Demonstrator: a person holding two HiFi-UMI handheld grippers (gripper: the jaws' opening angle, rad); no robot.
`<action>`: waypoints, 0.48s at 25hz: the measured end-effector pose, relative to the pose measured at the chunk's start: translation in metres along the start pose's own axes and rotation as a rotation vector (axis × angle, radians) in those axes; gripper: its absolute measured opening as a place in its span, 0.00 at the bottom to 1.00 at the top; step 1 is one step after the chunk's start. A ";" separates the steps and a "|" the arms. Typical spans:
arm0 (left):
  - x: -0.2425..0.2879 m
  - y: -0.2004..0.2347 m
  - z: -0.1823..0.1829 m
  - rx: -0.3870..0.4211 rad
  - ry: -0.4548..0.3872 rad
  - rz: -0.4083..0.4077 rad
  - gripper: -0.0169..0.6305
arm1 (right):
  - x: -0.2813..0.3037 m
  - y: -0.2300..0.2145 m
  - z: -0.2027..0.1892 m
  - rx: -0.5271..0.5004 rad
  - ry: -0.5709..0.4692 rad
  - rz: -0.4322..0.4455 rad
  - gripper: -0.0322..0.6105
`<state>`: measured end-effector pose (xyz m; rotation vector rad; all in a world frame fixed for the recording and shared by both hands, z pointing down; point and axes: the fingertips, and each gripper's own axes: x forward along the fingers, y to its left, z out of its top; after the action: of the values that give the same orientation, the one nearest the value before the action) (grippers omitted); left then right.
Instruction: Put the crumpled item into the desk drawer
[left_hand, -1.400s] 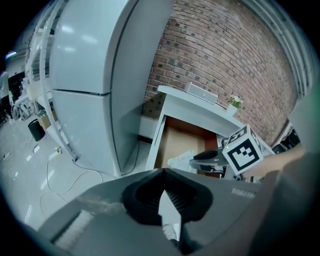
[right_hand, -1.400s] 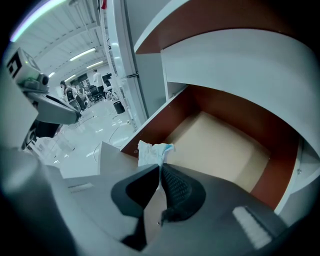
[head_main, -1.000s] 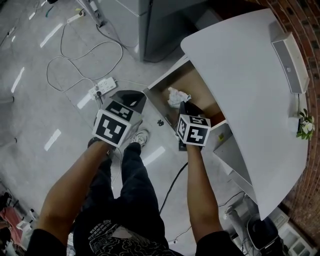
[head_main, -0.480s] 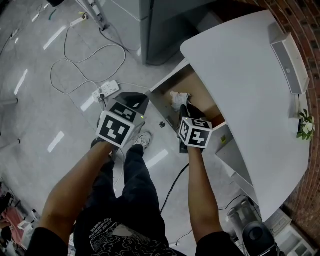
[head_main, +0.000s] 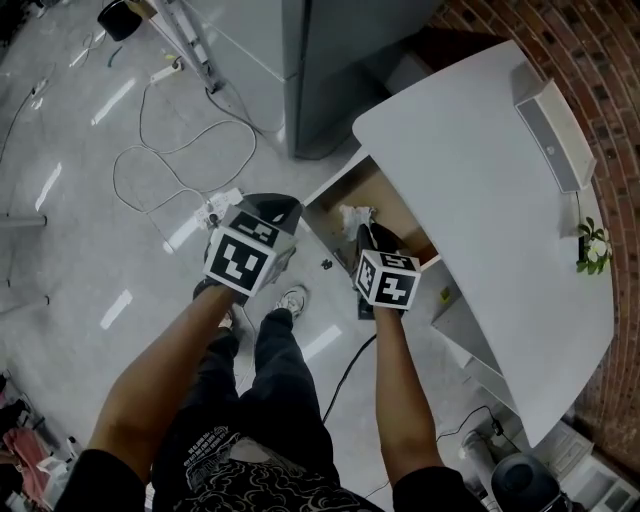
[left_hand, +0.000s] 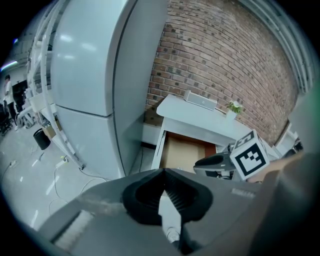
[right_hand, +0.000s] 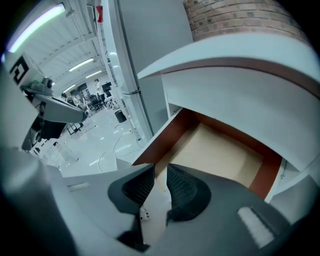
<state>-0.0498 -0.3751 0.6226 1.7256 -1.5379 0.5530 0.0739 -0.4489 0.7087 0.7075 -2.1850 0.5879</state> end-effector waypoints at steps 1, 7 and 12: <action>-0.004 0.000 0.004 0.001 -0.006 0.005 0.03 | -0.004 0.002 0.004 -0.003 -0.006 0.003 0.17; -0.026 -0.005 0.031 -0.010 -0.061 0.026 0.03 | -0.028 0.012 0.037 -0.020 -0.056 0.011 0.16; -0.048 -0.002 0.050 -0.003 -0.101 0.047 0.03 | -0.048 0.029 0.064 -0.037 -0.103 0.030 0.16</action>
<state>-0.0650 -0.3821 0.5549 1.7425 -1.6526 0.4935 0.0492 -0.4515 0.6267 0.7006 -2.2988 0.5355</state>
